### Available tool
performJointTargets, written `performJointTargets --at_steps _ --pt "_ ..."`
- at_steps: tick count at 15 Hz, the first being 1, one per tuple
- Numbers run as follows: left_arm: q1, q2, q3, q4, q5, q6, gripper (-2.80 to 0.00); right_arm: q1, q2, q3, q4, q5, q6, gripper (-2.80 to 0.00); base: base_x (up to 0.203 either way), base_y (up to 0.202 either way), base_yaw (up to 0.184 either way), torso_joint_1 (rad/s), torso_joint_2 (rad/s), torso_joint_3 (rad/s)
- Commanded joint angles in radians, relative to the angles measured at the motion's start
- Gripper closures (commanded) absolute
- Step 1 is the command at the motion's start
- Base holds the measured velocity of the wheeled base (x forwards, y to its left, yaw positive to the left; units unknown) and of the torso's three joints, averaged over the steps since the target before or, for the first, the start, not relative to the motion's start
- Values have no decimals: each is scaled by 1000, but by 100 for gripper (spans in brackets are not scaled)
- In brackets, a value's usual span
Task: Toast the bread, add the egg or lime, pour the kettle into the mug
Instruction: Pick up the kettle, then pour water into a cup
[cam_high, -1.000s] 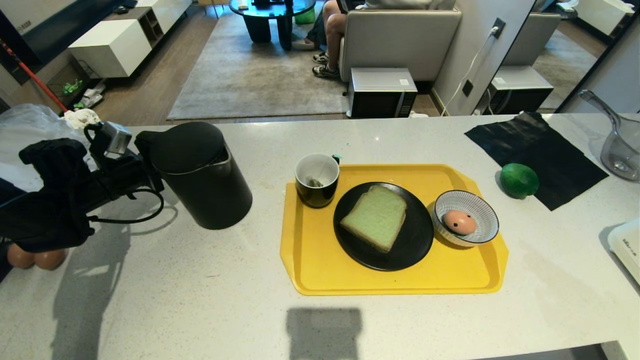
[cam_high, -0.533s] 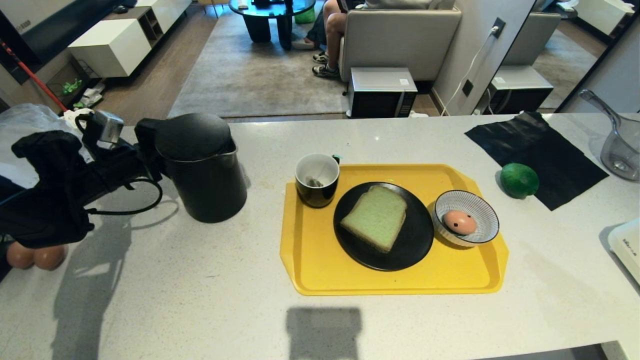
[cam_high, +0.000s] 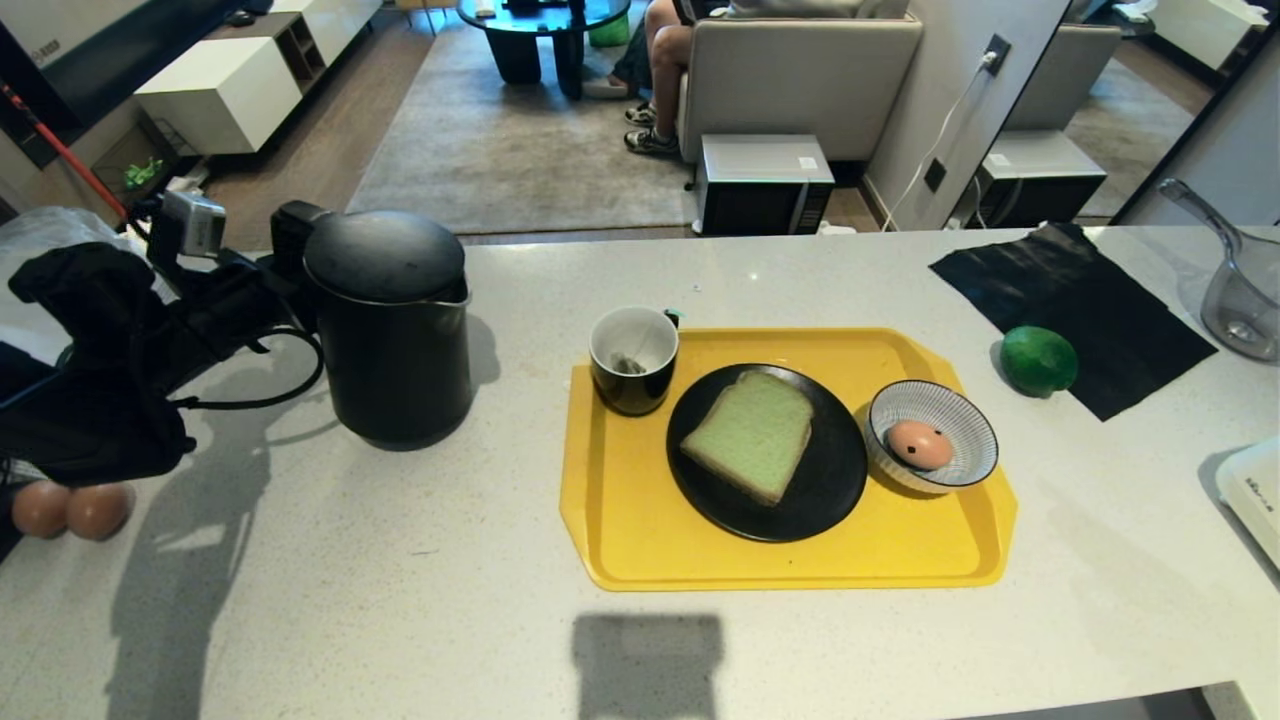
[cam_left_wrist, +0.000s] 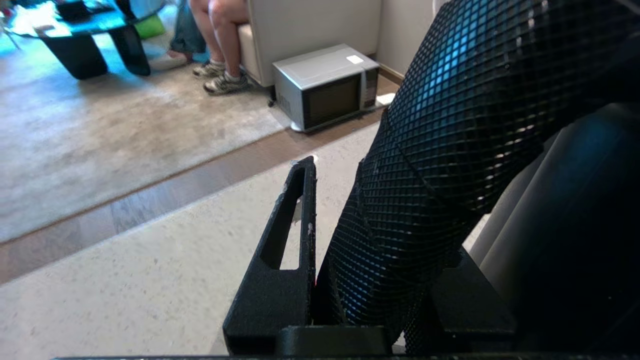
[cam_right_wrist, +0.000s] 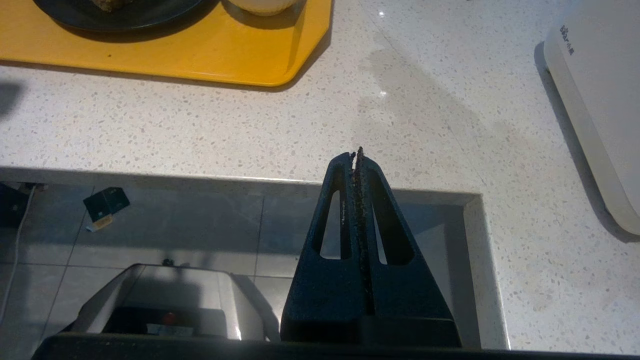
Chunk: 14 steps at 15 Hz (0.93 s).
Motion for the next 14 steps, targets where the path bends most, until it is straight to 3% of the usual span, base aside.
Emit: performJointTargets --at_steps 1,6,14 --pt "-7 -11 -17 -7 9 -3 0 0 0 0 1 1 -1 0 0 0 0 0 0 0" --pt "-8 -2 -142 3 15 -6 0 0 0 0 1 1 -1 0 0 0 0 0 0 0" --pt "-13 -81 -328 194 12 -6 0 0 0 0 1 0 -1 0 0 0 0 0 0 0"
